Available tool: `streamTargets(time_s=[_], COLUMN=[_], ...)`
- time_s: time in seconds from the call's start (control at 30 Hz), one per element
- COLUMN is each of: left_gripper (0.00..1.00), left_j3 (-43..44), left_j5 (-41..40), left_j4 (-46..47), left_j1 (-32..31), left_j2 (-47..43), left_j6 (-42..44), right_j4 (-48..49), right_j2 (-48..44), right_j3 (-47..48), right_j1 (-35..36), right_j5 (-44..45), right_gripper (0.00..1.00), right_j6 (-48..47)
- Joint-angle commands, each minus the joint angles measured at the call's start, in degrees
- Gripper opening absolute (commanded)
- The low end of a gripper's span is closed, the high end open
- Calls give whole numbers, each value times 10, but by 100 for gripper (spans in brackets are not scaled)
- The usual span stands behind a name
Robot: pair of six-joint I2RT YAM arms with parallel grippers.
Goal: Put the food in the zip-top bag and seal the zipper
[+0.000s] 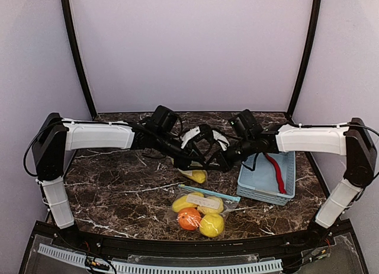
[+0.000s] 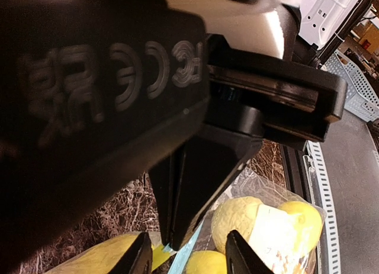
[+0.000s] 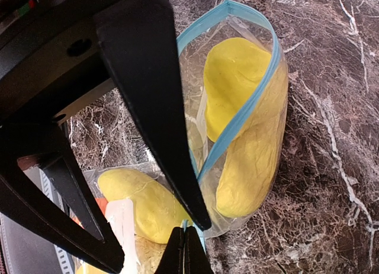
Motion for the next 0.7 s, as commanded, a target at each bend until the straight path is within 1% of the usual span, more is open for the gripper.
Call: streamTargets(time_s=[0.0, 0.13, 0.27, 0.43, 0.67], left_gripper=[40, 31, 29, 33, 41], left_j3=[18, 24, 28, 48, 69], left_j5=[-2, -18, -34, -61, -74], left_j4=[-53, -76, -101, -138, -155], left_j1=[-2, -3, -4, -7, -11], left_j2=[3, 5, 6, 16, 28], left_j6=[5, 12, 23, 41, 57], right_j4=[19, 21, 22, 26, 32], right_j2=[-20, -20, -19, -19, -19], right_j3=[-3, -2, 0, 0, -2], right_j1=[-5, -6, -8, -8, -8], right_j5=[-12, -15, -19, -28, -40], right_gripper=[0, 0, 0, 0, 0], right_j6=[4, 4, 5, 6, 12])
